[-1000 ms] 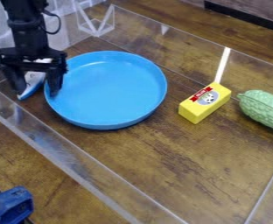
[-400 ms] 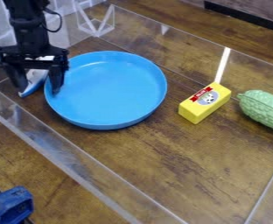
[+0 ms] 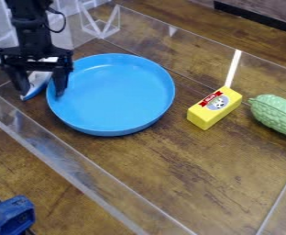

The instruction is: Remove the white object from inside the blue tray and put it on the table

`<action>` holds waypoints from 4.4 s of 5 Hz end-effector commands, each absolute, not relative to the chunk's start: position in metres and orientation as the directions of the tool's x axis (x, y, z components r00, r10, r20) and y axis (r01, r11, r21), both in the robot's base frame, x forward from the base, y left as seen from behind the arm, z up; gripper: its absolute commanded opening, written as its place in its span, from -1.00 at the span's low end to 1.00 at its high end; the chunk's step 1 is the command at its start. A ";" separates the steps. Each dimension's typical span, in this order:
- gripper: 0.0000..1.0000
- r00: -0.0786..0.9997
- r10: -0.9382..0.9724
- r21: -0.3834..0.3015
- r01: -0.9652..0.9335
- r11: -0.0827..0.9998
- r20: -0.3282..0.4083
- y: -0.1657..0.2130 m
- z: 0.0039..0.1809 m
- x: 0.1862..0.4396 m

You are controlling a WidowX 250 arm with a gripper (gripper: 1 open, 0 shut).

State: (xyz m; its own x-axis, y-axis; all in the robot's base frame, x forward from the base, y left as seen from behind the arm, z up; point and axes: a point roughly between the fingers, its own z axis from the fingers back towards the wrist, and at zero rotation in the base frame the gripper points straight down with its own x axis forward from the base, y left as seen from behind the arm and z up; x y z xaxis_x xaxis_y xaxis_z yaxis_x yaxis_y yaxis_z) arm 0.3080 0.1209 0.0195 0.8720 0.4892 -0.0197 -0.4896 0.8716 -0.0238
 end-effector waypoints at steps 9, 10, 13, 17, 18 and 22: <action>-1.00 0.872 0.488 -0.068 -0.490 0.869 -0.042 0.061 0.011 0.334; -1.00 0.882 0.469 -0.059 -0.471 0.880 -0.034 0.058 0.019 0.329; -1.00 0.920 0.392 -0.063 -0.390 0.919 0.022 0.057 0.062 0.311; -1.00 0.968 0.209 -0.057 -0.202 0.978 0.137 0.032 0.113 0.309; -1.00 0.973 0.188 -0.042 -0.184 0.982 0.136 0.034 0.106 0.309; -1.00 0.988 0.084 0.027 -0.088 0.996 0.133 0.039 0.079 0.315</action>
State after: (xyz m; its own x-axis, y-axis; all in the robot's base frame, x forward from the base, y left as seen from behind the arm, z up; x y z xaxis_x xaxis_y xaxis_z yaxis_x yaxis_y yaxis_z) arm 0.3120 0.0329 0.0675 0.9923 0.0834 0.0918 -0.0856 0.9961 0.0209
